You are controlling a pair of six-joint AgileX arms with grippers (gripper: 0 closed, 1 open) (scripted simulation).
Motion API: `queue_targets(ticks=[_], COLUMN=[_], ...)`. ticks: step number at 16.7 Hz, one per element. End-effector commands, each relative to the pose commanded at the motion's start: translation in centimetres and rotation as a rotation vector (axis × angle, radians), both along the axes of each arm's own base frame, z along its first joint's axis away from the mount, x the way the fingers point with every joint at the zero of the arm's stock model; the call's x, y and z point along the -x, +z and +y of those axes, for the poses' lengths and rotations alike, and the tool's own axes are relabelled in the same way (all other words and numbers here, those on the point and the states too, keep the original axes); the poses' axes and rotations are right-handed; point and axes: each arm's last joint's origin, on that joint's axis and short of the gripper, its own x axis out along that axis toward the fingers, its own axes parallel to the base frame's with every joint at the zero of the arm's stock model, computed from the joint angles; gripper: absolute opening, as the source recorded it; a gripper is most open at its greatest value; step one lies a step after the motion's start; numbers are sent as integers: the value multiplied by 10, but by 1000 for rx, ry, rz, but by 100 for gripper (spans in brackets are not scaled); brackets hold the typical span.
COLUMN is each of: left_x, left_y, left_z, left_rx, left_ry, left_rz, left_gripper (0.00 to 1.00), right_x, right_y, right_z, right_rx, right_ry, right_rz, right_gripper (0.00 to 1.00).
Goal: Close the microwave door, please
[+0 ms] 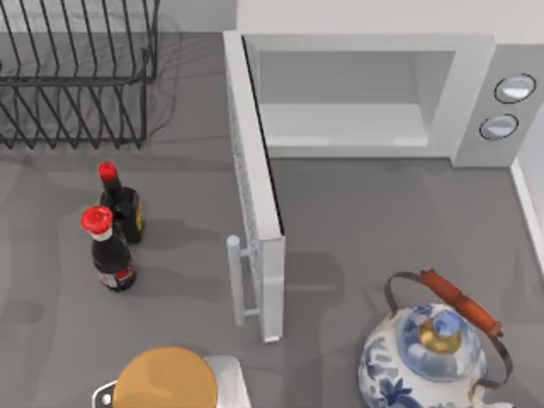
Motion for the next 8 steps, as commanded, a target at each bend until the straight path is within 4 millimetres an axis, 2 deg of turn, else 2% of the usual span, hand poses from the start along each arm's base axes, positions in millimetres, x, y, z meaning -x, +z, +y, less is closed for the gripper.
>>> queue_targets(ticks=[2, 4, 6, 8], left_x=[25, 49, 69, 82], left_y=[-46, -84, -113, -131], left_z=[-17, -26, -29, -30], left_rx=[93, 164, 214, 246], left_ry=[-122, -216, -282, -323], left_rz=[75, 144, 200, 239], left_gripper=[0, 0, 0, 0], right_x=[0, 0, 0, 0], right_y=[0, 0, 0, 0], right_z=[0, 0, 0, 0], right_rx=[0, 0, 0, 0], right_ry=[0, 0, 0, 0], right_rz=[0, 0, 0, 0], right_gripper=[100, 100, 100, 100])
